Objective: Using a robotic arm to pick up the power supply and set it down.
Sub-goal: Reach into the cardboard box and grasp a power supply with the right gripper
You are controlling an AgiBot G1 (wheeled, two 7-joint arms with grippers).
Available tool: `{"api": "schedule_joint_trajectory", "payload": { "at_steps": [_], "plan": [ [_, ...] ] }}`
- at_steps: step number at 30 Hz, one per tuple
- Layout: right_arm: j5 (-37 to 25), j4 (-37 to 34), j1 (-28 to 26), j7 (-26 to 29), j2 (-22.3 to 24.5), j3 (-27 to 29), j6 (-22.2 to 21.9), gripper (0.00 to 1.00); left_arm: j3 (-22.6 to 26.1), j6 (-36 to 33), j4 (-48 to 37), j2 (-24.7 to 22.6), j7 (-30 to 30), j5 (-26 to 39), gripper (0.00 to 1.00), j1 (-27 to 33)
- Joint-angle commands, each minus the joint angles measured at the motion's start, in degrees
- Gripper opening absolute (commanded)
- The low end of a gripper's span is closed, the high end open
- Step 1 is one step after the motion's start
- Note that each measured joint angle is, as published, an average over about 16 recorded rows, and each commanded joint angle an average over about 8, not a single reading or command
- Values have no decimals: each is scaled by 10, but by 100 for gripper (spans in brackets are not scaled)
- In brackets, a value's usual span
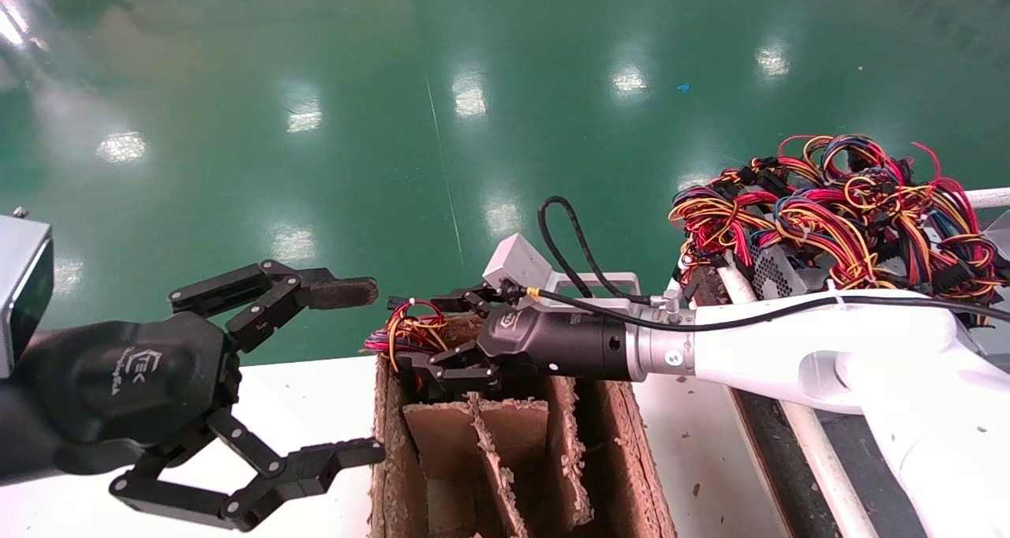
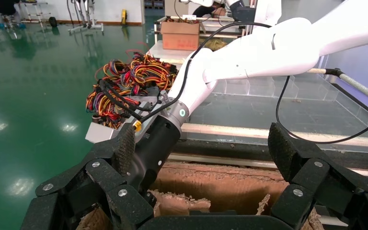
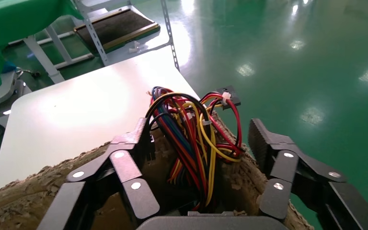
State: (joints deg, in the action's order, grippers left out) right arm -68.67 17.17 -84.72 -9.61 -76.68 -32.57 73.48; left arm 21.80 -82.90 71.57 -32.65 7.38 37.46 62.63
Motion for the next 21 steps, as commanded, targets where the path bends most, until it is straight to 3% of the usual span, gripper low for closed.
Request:
{"api": "schedule_joint_trajectory", "payload": {
  "at_steps": [1,21],
  "plan": [
    [4,-18,-5,-11,-4,1,3,0,0,0,0,0,0,0,100,0],
    [39,-40,-7,-34,-10,-29,4,0,0,0,0,0,0,0,100,0]
  ]
}}
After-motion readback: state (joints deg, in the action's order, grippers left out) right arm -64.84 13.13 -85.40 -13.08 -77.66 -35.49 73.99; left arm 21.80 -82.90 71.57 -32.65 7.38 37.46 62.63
